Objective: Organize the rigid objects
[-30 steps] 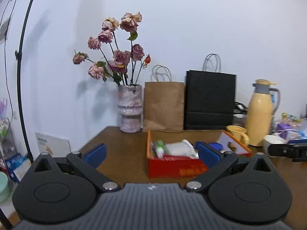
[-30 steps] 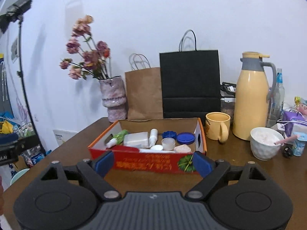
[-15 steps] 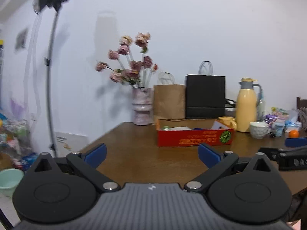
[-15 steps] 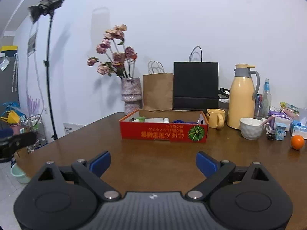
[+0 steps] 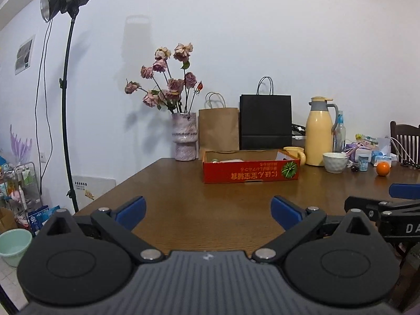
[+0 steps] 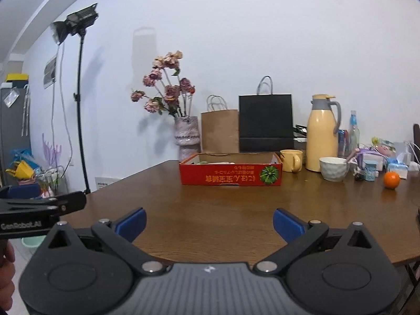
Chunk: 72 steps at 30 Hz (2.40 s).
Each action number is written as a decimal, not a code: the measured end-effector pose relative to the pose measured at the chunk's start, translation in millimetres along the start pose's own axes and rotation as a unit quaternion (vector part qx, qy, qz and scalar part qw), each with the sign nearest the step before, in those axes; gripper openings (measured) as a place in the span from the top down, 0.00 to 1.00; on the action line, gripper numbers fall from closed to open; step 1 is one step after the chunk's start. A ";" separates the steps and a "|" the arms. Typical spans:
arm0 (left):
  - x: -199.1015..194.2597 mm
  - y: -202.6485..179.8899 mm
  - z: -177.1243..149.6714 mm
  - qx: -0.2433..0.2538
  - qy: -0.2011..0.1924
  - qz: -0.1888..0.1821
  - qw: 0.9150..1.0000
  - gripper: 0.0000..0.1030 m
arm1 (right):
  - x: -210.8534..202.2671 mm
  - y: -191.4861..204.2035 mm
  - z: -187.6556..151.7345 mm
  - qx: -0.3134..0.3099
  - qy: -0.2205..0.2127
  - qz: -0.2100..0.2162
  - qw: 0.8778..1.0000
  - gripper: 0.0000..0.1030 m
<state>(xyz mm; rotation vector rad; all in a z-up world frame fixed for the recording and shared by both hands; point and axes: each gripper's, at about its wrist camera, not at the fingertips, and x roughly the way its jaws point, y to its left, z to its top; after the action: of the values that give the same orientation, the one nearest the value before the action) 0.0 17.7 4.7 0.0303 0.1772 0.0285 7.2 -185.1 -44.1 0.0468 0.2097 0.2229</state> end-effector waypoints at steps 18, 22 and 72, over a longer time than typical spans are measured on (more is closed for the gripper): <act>-3.8 -6.2 -0.3 0.009 -0.011 -0.016 1.000 0.00 | -2.5 3.4 2.7 -0.014 -0.008 0.008 1.000 0.00; -2.0 -3.5 -1.8 0.008 -0.008 -0.027 1.000 0.00 | -3.6 3.3 3.1 -0.013 -0.011 0.010 1.000 0.00; -0.9 -5.1 -3.5 0.011 -0.015 -0.029 0.999 0.00 | 1.5 0.9 -1.7 -0.004 -0.003 0.010 1.000 0.00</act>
<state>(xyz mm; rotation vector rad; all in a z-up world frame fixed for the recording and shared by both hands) -1.4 12.7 1.3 0.0474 0.1484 -0.0326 8.1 -183.9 -46.0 0.0413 0.2028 0.2436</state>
